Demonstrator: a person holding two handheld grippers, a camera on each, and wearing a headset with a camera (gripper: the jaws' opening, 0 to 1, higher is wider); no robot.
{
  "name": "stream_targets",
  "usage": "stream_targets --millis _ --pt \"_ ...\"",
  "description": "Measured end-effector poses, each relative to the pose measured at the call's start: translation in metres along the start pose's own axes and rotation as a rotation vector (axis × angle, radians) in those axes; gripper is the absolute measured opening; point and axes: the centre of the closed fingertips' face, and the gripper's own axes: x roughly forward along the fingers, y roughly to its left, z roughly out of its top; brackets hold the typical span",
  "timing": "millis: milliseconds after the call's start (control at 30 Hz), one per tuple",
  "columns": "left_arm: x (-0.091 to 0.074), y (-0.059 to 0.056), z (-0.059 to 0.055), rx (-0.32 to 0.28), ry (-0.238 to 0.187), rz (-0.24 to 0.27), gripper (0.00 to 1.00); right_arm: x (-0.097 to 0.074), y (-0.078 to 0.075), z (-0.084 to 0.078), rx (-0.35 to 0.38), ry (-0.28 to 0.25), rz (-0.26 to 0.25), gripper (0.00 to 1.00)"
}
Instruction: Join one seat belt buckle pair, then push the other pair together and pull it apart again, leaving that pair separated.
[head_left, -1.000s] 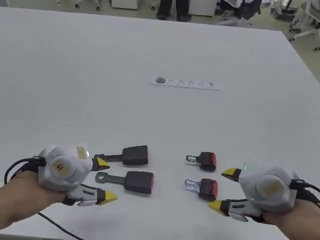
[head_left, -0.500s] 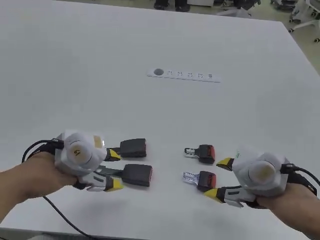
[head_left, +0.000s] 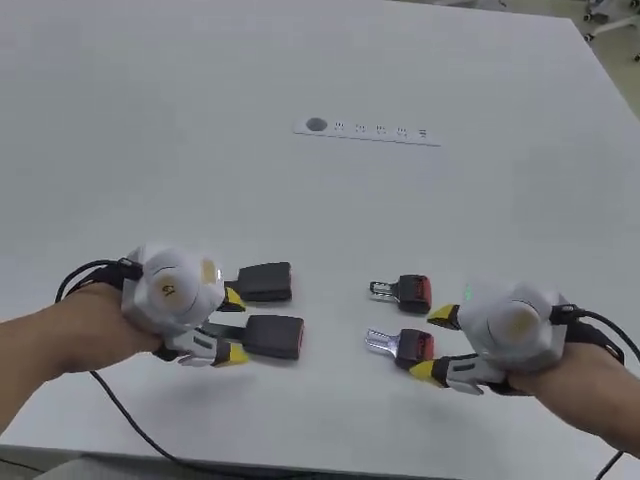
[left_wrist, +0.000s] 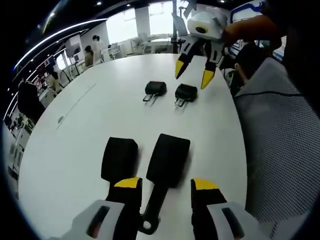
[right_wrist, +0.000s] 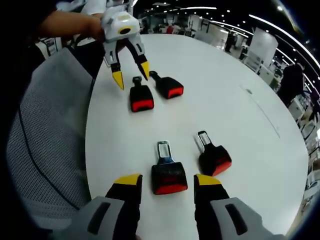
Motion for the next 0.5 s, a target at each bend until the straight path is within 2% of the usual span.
stream_targets --millis 233,400,500 --pt "0.011 0.004 -0.001 0.043 0.024 -0.039 0.4 0.006 -0.001 -0.004 -0.01 0.032 0.041 0.38" --pt "0.017 0.002 0.001 0.073 0.043 -0.076 0.39 0.011 0.0 -0.01 -0.026 0.065 0.086 0.37" --pt "0.019 0.004 0.0 0.083 0.055 -0.08 0.38 0.016 -0.002 -0.014 -0.035 0.077 0.101 0.36"
